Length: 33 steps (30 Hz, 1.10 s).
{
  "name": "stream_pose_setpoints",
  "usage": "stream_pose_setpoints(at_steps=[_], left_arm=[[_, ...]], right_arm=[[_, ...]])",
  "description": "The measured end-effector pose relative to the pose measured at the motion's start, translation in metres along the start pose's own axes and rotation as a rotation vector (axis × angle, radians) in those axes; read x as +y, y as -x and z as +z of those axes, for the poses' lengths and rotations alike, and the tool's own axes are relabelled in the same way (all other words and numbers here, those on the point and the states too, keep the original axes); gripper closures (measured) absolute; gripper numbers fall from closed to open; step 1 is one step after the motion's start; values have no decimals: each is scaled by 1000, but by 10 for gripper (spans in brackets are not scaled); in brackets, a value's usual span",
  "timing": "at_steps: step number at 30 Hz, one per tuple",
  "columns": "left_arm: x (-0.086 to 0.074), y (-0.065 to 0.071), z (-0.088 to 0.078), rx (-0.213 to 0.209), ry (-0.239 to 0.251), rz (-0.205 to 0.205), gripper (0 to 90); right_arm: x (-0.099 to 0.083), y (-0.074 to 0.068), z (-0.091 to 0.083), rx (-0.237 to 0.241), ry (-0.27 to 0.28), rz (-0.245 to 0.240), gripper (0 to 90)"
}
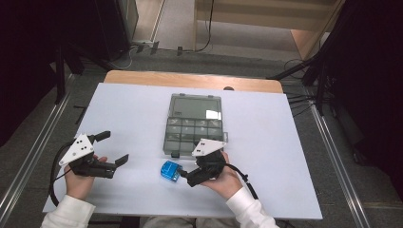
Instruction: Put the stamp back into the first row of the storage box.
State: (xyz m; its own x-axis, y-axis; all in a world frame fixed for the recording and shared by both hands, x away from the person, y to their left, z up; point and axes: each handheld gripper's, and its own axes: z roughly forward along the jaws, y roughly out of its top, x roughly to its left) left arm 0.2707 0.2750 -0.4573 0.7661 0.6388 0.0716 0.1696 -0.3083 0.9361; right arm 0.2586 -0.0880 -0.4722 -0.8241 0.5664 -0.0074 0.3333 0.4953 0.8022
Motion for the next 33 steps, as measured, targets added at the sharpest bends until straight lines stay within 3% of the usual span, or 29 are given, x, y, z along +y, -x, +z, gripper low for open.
stream_pose_setpoints(at_steps=[22,30,33], left_arm=[[0,0,-2,4,7,2,0],[0,1,-2,2,9,3,0],[0,1,-2,2,7,4,0]], right_arm=[[6,-23,44,79,-73,-31,0],[3,-28,58,84,-116,-41,0],[1,-28,61,101,-126,-41,41]])
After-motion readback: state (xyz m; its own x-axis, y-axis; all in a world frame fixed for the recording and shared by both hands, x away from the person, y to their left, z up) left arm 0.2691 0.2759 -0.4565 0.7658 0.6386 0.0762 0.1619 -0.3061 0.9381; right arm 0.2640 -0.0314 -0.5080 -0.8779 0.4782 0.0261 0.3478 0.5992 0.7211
